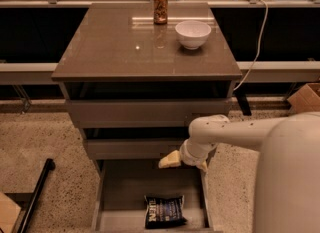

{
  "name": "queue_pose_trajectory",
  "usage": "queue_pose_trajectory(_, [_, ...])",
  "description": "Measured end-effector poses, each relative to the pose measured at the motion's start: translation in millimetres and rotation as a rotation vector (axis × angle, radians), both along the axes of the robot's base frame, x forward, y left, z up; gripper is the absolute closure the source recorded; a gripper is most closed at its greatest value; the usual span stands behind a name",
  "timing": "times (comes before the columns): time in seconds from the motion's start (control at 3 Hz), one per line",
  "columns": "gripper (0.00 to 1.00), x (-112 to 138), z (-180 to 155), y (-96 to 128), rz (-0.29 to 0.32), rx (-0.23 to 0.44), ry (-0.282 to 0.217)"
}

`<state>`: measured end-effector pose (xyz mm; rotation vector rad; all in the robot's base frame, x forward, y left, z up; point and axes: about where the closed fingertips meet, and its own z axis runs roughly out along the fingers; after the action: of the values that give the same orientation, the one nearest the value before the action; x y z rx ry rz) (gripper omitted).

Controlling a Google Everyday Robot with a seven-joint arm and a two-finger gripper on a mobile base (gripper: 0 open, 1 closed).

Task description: Pick blue chip bag from bottom drawer and place on counter

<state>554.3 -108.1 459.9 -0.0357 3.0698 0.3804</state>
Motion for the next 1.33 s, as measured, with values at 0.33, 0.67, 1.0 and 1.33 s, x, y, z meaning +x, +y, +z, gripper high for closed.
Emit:
queue_pose_trajectory(0.33, [0.00,5.1,-51.9,12.0,-0.050,0.014,0.058])
queue_pose_trajectory(0.67, [0.00,-0.3,-66.8,13.2,-0.052,0.016,0.082])
queue_pose_trajectory(1.0, [0.00,-1.6,-73.9,17.6,-0.041,0.045,0.121])
queue_pose_trajectory(1.33, [0.00,-4.3,-102.4,44.7,-0.001,0.097,0.158])
